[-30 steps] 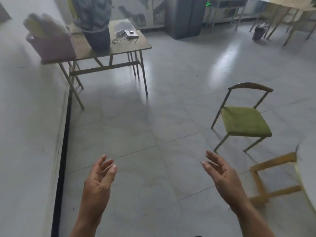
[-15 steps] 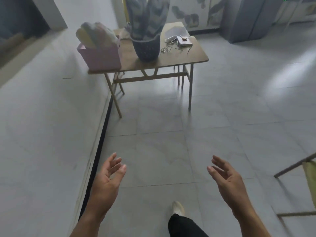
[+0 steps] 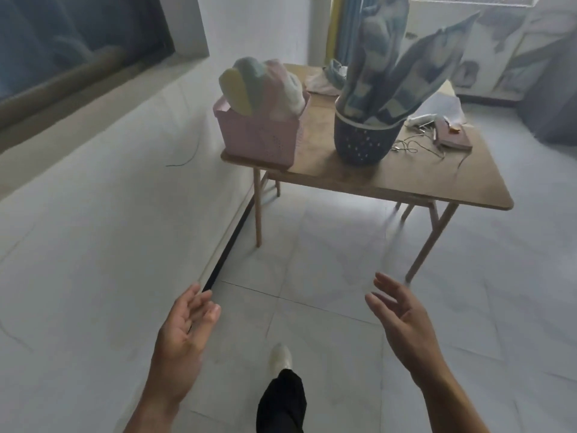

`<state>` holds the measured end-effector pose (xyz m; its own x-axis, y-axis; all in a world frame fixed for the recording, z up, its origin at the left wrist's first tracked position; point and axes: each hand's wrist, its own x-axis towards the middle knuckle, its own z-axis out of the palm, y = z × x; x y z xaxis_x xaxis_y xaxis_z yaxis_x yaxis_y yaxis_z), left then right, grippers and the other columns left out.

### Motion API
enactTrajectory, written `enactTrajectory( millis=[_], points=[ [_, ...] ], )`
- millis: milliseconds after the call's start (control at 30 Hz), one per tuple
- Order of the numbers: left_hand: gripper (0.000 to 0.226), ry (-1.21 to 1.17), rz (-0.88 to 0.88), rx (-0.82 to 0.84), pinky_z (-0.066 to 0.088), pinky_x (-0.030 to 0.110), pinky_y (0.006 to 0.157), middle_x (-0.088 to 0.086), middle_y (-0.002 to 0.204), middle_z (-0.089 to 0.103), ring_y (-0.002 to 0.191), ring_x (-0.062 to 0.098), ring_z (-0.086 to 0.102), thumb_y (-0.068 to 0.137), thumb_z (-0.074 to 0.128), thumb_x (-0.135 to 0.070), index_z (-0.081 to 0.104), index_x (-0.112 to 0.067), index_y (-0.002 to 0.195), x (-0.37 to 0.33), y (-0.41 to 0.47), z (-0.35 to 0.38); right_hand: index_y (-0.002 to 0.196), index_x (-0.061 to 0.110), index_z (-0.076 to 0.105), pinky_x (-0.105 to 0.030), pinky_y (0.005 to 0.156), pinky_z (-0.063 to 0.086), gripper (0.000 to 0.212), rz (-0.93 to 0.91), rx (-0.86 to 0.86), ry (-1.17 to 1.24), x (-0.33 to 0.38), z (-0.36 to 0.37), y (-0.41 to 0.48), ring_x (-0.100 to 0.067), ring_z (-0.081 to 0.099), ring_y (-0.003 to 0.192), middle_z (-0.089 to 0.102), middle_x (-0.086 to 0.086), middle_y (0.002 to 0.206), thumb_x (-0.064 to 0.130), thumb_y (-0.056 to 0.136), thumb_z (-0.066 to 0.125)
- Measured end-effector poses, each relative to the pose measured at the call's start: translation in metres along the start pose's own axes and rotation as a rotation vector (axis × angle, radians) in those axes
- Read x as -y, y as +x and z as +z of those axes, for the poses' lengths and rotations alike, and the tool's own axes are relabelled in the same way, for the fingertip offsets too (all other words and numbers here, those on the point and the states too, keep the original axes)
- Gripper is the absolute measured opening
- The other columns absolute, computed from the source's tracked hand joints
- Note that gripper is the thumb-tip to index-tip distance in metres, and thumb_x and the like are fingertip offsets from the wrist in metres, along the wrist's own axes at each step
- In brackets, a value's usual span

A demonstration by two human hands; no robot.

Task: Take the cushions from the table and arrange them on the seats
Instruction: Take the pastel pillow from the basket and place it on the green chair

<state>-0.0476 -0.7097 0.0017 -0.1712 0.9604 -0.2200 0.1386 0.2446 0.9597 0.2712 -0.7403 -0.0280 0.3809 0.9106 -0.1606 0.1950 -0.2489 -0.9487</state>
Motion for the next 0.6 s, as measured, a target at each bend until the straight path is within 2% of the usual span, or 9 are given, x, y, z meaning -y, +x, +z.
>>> enactTrajectory(
  millis=[67, 100, 167, 333, 467, 600],
  points=[
    [0.061, -0.023, -0.012, 0.001, 0.045, 0.053, 0.114, -0.008, 0.128, 0.067, 0.118, 0.003, 0.065, 0.087, 0.079, -0.038, 0.053, -0.027, 0.141, -0.011, 0.063, 0.017, 0.142, 0.025, 0.056, -0.023, 0.089, 0.05, 0.05, 0.025, 0.006, -0.033, 0.01, 0.013, 0.059, -0.013, 0.064, 0.12, 0.063, 0.002, 0.139, 0.024, 0.094, 0.071],
    [0.05, -0.033, -0.009, 0.003, 0.045, 0.053, 0.114, -0.008, 0.128, 0.066, 0.118, 0.005, 0.064, 0.094, 0.073, -0.025, 0.052, -0.026, 0.14, -0.021, 0.094, 0.026, 0.142, 0.025, 0.056, -0.024, 0.09, 0.05, 0.05, 0.028, 0.013, -0.05, 0.019, 0.017, 0.088, -0.013, 0.064, 0.12, 0.062, 0.003, 0.14, 0.025, 0.094, 0.071],
    [0.044, -0.03, 0.019, -0.011, 0.045, 0.052, 0.114, -0.009, 0.127, 0.065, 0.117, 0.004, 0.062, 0.099, 0.064, -0.011, 0.052, -0.026, 0.138, -0.049, 0.155, 0.042, 0.144, 0.025, 0.055, -0.028, 0.093, 0.05, 0.051, 0.007, 0.011, -0.059, 0.047, 0.023, 0.146, -0.016, 0.063, 0.122, 0.061, 0.003, 0.141, 0.025, 0.094, 0.07],
    [0.05, 0.038, 0.142, 0.028, 0.047, 0.047, 0.113, -0.006, 0.133, 0.063, 0.119, 0.002, 0.061, 0.101, 0.062, -0.015, 0.048, -0.023, 0.148, -0.136, 0.292, 0.083, 0.147, 0.024, 0.051, -0.028, 0.09, 0.05, 0.052, -0.094, -0.04, -0.087, 0.116, 0.039, 0.283, -0.015, 0.059, 0.124, 0.057, 0.006, 0.143, 0.028, 0.097, 0.065],
    [0.049, 0.036, 0.176, 0.031, 0.048, 0.045, 0.112, -0.01, 0.134, 0.063, 0.124, 0.006, 0.061, 0.101, 0.063, -0.019, 0.048, -0.029, 0.146, -0.17, 0.38, 0.114, 0.144, 0.027, 0.053, -0.027, 0.087, 0.053, 0.049, -0.09, -0.037, -0.048, 0.129, 0.06, 0.377, -0.01, 0.063, 0.118, 0.06, 0.008, 0.136, 0.029, 0.097, 0.066],
    [0.052, 0.014, 0.122, -0.005, 0.049, 0.045, 0.112, -0.008, 0.134, 0.064, 0.122, 0.004, 0.062, 0.099, 0.065, -0.017, 0.048, -0.029, 0.147, -0.168, 0.458, 0.151, 0.141, 0.029, 0.054, -0.006, 0.074, 0.051, 0.048, -0.072, -0.003, -0.034, 0.119, 0.089, 0.476, 0.013, 0.061, 0.104, 0.062, 0.019, 0.125, 0.025, 0.096, 0.069]
  ],
)
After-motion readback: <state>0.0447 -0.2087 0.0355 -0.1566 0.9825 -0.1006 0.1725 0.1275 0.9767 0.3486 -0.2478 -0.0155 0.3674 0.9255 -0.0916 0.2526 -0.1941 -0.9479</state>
